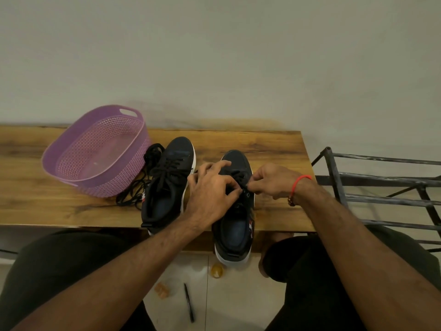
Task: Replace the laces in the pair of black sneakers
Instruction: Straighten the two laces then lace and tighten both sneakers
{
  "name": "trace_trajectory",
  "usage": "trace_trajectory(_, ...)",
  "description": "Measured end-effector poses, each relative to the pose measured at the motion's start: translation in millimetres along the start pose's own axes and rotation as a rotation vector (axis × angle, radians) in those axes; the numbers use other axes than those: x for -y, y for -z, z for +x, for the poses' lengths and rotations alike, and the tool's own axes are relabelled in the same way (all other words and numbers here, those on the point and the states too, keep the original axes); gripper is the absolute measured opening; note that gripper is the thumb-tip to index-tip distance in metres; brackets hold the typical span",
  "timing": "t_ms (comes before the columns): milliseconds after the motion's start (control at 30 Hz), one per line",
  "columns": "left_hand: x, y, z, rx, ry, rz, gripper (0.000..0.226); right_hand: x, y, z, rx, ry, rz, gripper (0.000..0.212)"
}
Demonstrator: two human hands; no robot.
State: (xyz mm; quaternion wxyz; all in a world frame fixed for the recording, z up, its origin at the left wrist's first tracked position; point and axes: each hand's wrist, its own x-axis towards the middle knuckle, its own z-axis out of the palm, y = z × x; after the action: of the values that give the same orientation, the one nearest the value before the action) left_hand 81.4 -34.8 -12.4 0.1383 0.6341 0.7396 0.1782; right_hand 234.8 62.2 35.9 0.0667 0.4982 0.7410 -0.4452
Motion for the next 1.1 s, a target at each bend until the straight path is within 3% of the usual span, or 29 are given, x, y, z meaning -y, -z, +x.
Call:
trace_trajectory(233,-0.2,-2.1,-1.2,-0.029,0.000,-0.013,0.015,-1.2,2.2,-0.4,0.043,0.014,-0.012,0.023)
trace_trajectory(533,1.8,0.0,-1.4,-0.018,0.005,-0.060,0.013,-4.6,-1.3,7.0,0.020,0.113,-0.051,0.005)
trace_trajectory(700,0.9,6.5,-0.5,0.024,0.020,-0.078,0.015,-6.4,4.7,8.0,0.024,0.060,-0.088,0.015)
trace_trajectory(900,7.9,20.6,6.3,0.167,0.117,-0.069,0.078,-40.1,36.3,14.6,-0.323,-0.235,-0.381,0.019)
trace_trajectory(1000,10.8,21.9,7.3,0.231,0.114,-0.020,0.099,-36.9,28.0,14.9,-0.278,-0.158,-0.489,0.007)
trace_trajectory(1100,12.0,19.7,6.2,0.282,0.109,0.006,0.108,-22.1,9.9,15.7,-0.094,0.077,-0.482,0.016)
